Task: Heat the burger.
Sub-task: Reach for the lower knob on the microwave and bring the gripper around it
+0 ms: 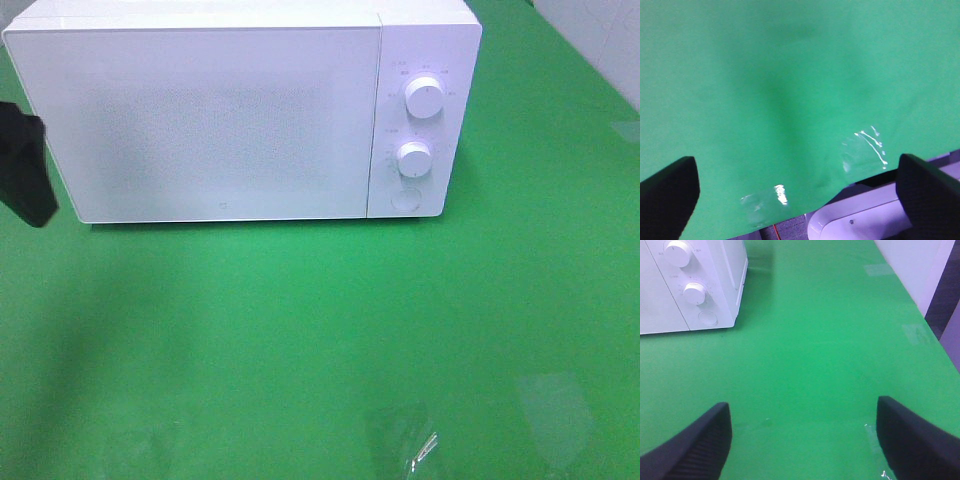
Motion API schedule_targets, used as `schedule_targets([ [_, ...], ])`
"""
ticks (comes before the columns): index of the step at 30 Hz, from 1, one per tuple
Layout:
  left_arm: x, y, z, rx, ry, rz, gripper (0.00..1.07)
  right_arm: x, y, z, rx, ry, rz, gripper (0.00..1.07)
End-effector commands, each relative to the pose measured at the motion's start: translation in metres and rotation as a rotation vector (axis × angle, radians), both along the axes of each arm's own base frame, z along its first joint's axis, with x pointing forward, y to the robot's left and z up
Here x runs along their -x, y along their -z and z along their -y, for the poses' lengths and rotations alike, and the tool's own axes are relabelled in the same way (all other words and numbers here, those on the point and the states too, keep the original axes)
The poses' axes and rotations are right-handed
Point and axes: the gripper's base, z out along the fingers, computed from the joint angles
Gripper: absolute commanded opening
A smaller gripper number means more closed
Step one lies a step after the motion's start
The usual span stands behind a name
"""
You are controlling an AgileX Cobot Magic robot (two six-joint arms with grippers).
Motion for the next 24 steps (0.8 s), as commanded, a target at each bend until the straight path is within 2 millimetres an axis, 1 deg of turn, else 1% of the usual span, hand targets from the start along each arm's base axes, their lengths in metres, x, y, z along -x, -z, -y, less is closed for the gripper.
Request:
schedule_targets([
  [1, 0.007, -0.009, -0.021, -0.019, -0.039, -0.018, 1.00, 0.004, 0.000, 0.000, 0.002, 0.000, 0.034, 0.76],
  [2, 0.011, -0.015, -0.036, -0.032, -0.070, -0.013, 1.00, 0.004, 0.000, 0.000, 0.002, 0.000, 0.034, 0.76],
  [3, 0.011, -0.015, -0.036, -0.032, -0.070, -0.013, 1.00, 0.004, 0.000, 0.000, 0.002, 0.000, 0.034, 0.76],
  [4, 0.016, -0.022, -0.047, -0.037, -0.104, -0.002, 1.00, 0.004, 0.000, 0.000, 0.002, 0.000, 0.034, 0.76],
  [5, 0.016, -0.022, -0.047, -0.037, -0.104, -0.002, 1.00, 0.004, 0.000, 0.000, 0.002, 0.000, 0.034, 0.76],
  [6, 0.023, -0.031, -0.053, -0.030, -0.128, 0.036, 1.00, 0.004, 0.000, 0.000, 0.002, 0.000, 0.034, 0.76],
  [7, 0.023, -0.031, -0.053, -0.030, -0.128, 0.036, 1.00, 0.004, 0.000, 0.000, 0.002, 0.000, 0.034, 0.76],
  [8, 0.030, -0.040, -0.056, -0.025, -0.136, 0.071, 1.00, 0.004, 0.000, 0.000, 0.002, 0.000, 0.034, 0.76],
  [9, 0.030, -0.040, -0.056, -0.025, -0.136, 0.071, 1.00, 0.004, 0.000, 0.000, 0.002, 0.000, 0.034, 0.76],
  [10, 0.037, -0.048, -0.056, -0.023, -0.134, 0.106, 1.00, 0.004, 0.000, 0.000, 0.002, 0.000, 0.034, 0.76],
  [11, 0.037, -0.048, -0.056, -0.023, -0.134, 0.106, 1.00, 0.004, 0.000, 0.000, 0.002, 0.000, 0.034, 0.76],
  [12, 0.047, -0.057, -0.056, -0.014, -0.133, 0.146, 1.00, 0.004, 0.000, 0.000, 0.002, 0.000, 0.034, 0.76],
  [13, 0.056, -0.061, -0.057, -0.010, -0.133, 0.169, 1.00, 0.004, 0.000, 0.000, 0.002, 0.000, 0.034, 0.76],
  [14, 0.056, -0.061, -0.057, -0.010, -0.133, 0.169, 1.00, 0.004, 0.000, 0.000, 0.002, 0.000, 0.034, 0.76],
  [15, 0.064, -0.062, -0.058, -0.010, -0.132, 0.183, 1.00, 0.004, 0.000, 0.000, 0.002, 0.000, 0.034, 0.76],
  [16, 0.064, -0.062, -0.058, -0.010, -0.132, 0.183, 1.00, 0.004, 0.000, 0.000, 0.002, 0.000, 0.034, 0.76],
  [17, 0.078, -0.059, -0.059, -0.008, -0.133, 0.201, 1.00, 0.004, 0.000, 0.000, 0.002, 0.000, 0.034, 0.76],
  [18, 0.078, -0.059, -0.059, -0.008, -0.133, 0.201, 1.00, 0.004, 0.000, 0.000, 0.002, 0.000, 0.034, 0.76],
  [19, 0.090, -0.050, -0.060, -0.008, -0.135, 0.205, 1.00, 0.004, 0.000, 0.000, 0.002, 0.000, 0.034, 0.76],
  [20, 0.090, -0.050, -0.060, -0.008, -0.135, 0.205, 1.00, 0.004, 0.000, 0.000, 0.002, 0.000, 0.034, 0.76],
  [22, 0.121, -0.030, -0.061, -0.003, -0.138, 0.212, 1.00, 0.004, 0.000, 0.000, 0.002, 0.000, 0.034, 0.76],
  [23, 0.121, -0.030, -0.061, -0.003, -0.138, 0.212, 1.00, 0.004, 0.000, 0.000, 0.002, 0.000, 0.034, 0.76],
  [24, 0.129, -0.025, -0.062, 0.000, -0.140, 0.222, 1.00, 0.004, 0.000, 0.000, 0.002, 0.000, 0.034, 0.76],
])
